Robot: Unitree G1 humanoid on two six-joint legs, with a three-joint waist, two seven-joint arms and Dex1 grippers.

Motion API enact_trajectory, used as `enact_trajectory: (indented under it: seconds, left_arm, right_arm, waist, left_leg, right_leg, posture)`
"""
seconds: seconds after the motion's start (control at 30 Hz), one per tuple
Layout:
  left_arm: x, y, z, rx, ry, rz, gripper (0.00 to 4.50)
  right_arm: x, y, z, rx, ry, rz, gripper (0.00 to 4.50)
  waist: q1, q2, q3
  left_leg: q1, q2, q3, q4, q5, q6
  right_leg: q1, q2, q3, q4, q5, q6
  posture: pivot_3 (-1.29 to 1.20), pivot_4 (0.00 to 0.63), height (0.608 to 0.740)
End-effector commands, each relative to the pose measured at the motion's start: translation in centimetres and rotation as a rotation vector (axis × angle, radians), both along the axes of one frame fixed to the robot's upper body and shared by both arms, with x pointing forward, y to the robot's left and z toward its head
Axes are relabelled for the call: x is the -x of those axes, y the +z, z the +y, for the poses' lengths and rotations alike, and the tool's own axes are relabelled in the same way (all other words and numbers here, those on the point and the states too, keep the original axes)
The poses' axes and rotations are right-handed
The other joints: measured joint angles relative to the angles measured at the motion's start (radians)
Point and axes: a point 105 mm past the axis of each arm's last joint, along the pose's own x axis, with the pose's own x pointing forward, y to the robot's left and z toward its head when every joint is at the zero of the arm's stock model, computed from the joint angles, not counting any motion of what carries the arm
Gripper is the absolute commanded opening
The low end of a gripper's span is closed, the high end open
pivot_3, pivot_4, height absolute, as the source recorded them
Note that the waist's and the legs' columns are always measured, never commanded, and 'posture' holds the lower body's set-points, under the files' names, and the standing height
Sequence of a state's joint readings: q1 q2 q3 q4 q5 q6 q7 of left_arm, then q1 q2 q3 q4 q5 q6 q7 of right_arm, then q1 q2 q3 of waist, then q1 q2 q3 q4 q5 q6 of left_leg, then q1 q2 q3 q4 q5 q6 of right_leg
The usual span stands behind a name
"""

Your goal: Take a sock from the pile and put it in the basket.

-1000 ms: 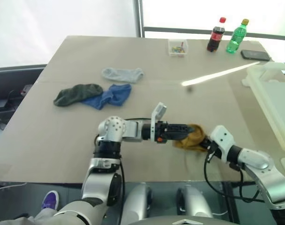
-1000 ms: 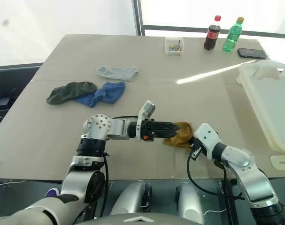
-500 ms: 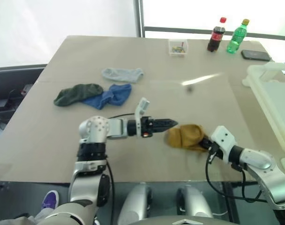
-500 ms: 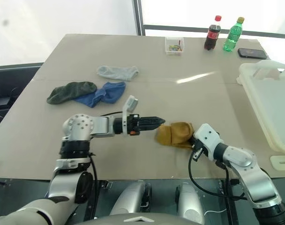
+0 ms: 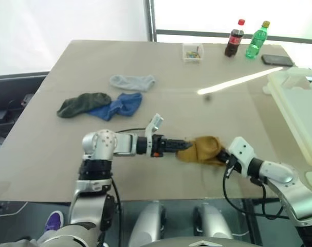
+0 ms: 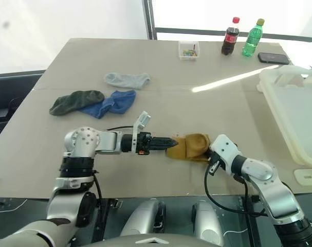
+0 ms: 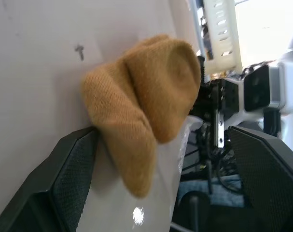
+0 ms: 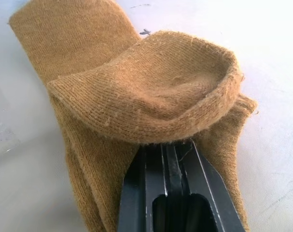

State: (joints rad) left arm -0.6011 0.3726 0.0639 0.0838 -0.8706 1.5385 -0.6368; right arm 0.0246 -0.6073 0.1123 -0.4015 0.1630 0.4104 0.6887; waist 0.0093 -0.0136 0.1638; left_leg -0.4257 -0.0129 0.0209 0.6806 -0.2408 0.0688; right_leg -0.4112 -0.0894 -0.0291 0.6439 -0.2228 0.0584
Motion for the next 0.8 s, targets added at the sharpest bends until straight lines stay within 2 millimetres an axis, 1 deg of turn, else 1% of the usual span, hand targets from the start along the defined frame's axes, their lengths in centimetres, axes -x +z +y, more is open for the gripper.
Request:
enact_trajectory:
  seconds: [0.03, 0.13, 0.23, 0.3, 0.47, 0.6, 0.73, 0.8]
  left_arm:
    - [-0.1, 0.1, -0.6, -0.012, -0.042, -0.059, 4.50]
    - [-0.3, 0.3, -3.0, 0.040, -0.099, -0.105, 4.50]
    - [0.0, 0.1, -4.1, 0.071, -0.143, -0.085, 4.50]
    - [0.0, 0.4, -4.7, 0.133, -0.139, -0.035, 4.50]
    - [-0.4, 1.7, -5.0, 0.257, -0.115, 0.032, 4.50]
    - [-0.3, 1.9, -5.2, 0.287, -0.128, 0.047, 4.50]
    - [-0.2, 3.5, -6.1, 0.361, -0.162, 0.031, 4.50]
    - [-0.2, 3.4, -6.1, 0.352, -0.166, 0.031, 4.50]
  right_arm:
    - [0.2, -1.0, 0.2, 0.003, 0.004, 0.035, 0.04]
    - [0.1, -1.0, 0.5, -0.007, 0.006, 0.033, 0.04]
    - [0.0, -1.0, 0.8, -0.012, 0.008, 0.029, 0.04]
    - [0.1, -0.9, 0.8, -0.012, 0.009, 0.027, 0.04]
    - [0.2, -0.9, 0.7, -0.009, 0.002, 0.025, 0.04]
    - [0.3, -0.9, 0.6, -0.010, -0.003, 0.027, 0.04]
    - [0.4, -1.1, 0.6, -0.009, -0.004, 0.032, 0.04]
    - [0.4, -1.1, 0.6, -0.005, -0.002, 0.031, 0.04]
  waist:
    - [0.003, 0.000, 0.000]
    - [0.006, -0.001, -0.001]
    - [0.004, -0.001, -0.001]
    - [0.003, -0.001, -0.001]
    - [0.003, -0.001, -0.001]
    - [0.004, -0.001, -0.001]
    - [0.005, -0.001, -0.001]
    - [0.005, -0.001, -0.001]
  left_leg:
    - [0.001, 0.000, 0.000, 0.000, 0.000, 0.000]
    - [0.002, -0.001, 0.001, 0.000, -0.002, 0.003]
    - [0.001, -0.001, 0.000, 0.000, -0.002, 0.004]
    - [0.001, 0.000, 0.001, 0.000, -0.002, 0.004]
    - [0.000, 0.000, 0.001, -0.001, -0.002, 0.004]
    - [0.000, -0.001, 0.001, 0.000, -0.002, 0.004]
    - [0.000, -0.001, 0.001, 0.000, -0.002, 0.004]
    - [0.000, -0.001, 0.001, 0.000, -0.002, 0.004]
  right_leg:
    - [0.000, 0.000, 0.000, 0.000, 0.000, 0.000]
    - [0.001, -0.006, 0.001, 0.000, 0.000, 0.000]
    - [0.001, -0.006, 0.001, 0.000, 0.000, 0.000]
    - [0.000, -0.006, 0.001, 0.000, 0.000, 0.000]
    - [0.000, -0.005, 0.000, 0.000, 0.000, 0.000]
    - [0.000, -0.003, -0.002, 0.000, 0.000, 0.000]
    - [0.000, -0.001, -0.002, 0.000, 0.000, 0.000]
    - [0.000, -0.001, -0.001, 0.000, 0.000, 0.000]
  posture:
    - [0.00, 0.150, 0.729]
    - [0.00, 0.150, 0.729]
    - [0.00, 0.150, 0.729]
    - [0.00, 0.150, 0.729]
    - [0.00, 0.150, 0.729]
    - [0.00, 0.150, 0.729]
    - [0.00, 0.150, 0.729]
    - [0.00, 0.150, 0.729]
